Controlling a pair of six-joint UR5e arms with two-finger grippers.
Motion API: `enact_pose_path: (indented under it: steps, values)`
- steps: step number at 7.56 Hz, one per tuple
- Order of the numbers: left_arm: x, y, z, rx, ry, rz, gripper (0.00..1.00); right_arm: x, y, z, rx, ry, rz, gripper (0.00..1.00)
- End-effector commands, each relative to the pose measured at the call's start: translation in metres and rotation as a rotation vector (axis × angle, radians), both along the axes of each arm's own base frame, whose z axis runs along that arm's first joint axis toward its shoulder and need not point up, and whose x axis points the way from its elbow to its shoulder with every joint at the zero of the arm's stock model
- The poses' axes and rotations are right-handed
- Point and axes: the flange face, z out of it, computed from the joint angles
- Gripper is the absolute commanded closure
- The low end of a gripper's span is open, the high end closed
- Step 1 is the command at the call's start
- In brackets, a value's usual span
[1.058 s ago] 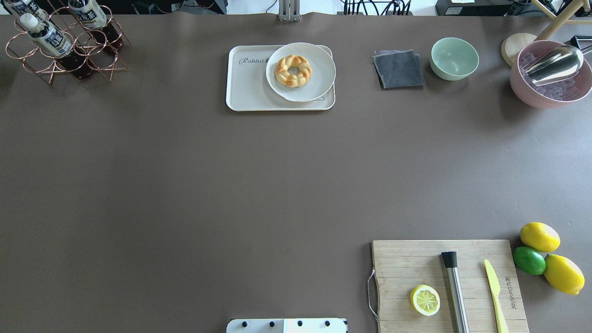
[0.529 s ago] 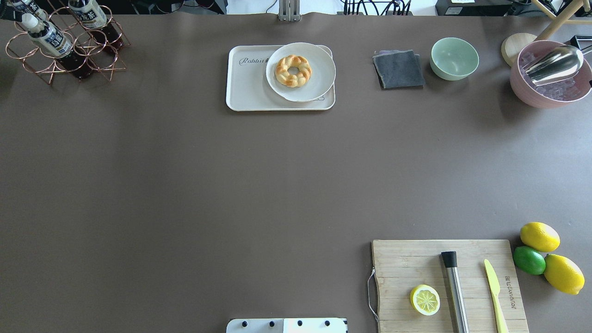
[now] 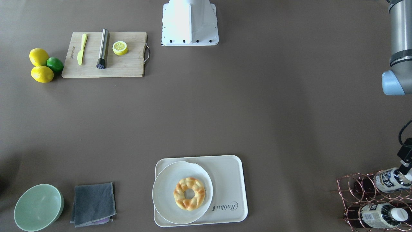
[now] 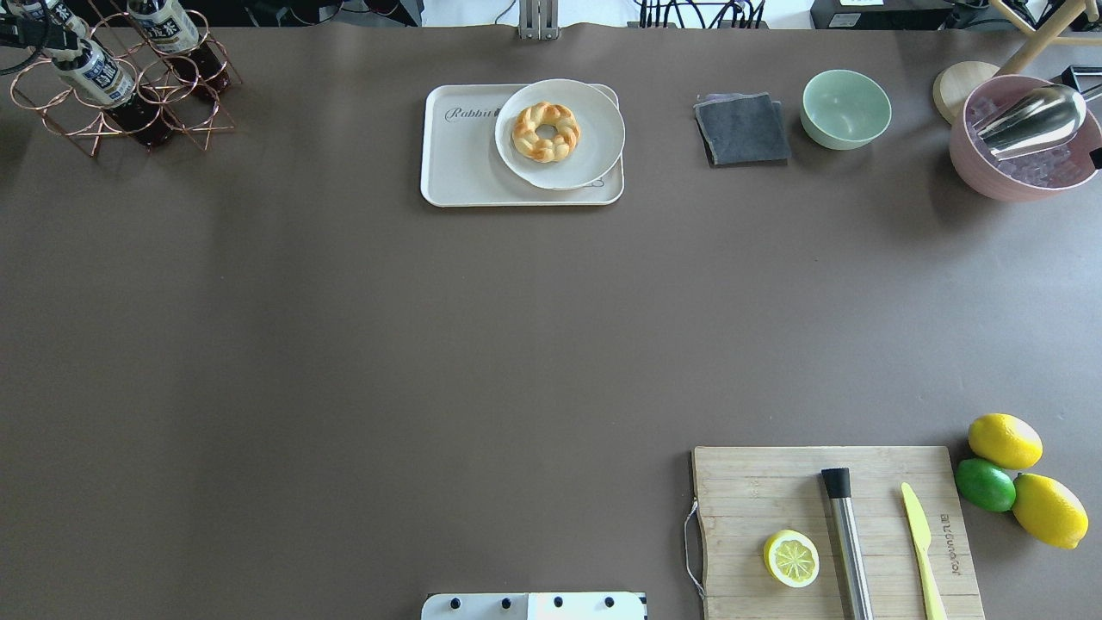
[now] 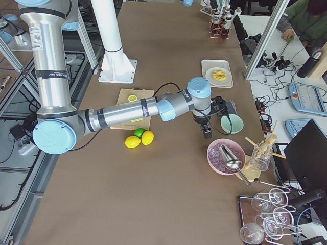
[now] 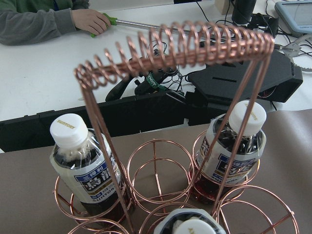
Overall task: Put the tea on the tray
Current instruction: 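Reach the left gripper into the copper rack and grasp a tea bottle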
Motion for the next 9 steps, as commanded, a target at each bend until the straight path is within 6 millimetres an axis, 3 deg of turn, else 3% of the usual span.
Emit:
enact_pose_path:
  steps: [1,4,5,6,7,9]
  values:
    - [0.007,-0.001,0.005,0.005,0.02,-0.003,0.21,-0.002,-0.002,-0.002,0.003,0.0,-0.001,0.0]
    - [0.006,0.0,0.004,0.008,0.025,-0.003,0.59,-0.002,-0.002,-0.002,0.002,0.0,-0.002,0.0]
    - [0.006,0.0,0.002,0.007,0.036,-0.009,0.87,-0.002,-0.002,-0.003,0.005,-0.001,-0.003,0.0]
    - [0.002,0.0,-0.003,0.006,0.051,-0.019,1.0,-0.002,-0.002,-0.003,0.005,-0.001,-0.003,0.0]
    - [-0.009,-0.001,-0.011,0.019,0.058,-0.035,1.0,-0.002,-0.002,-0.003,0.006,-0.001,-0.004,0.0]
    - [-0.05,0.0,-0.046,0.074,0.072,-0.09,1.0,-0.002,-0.002,-0.003,0.004,-0.001,-0.003,0.0]
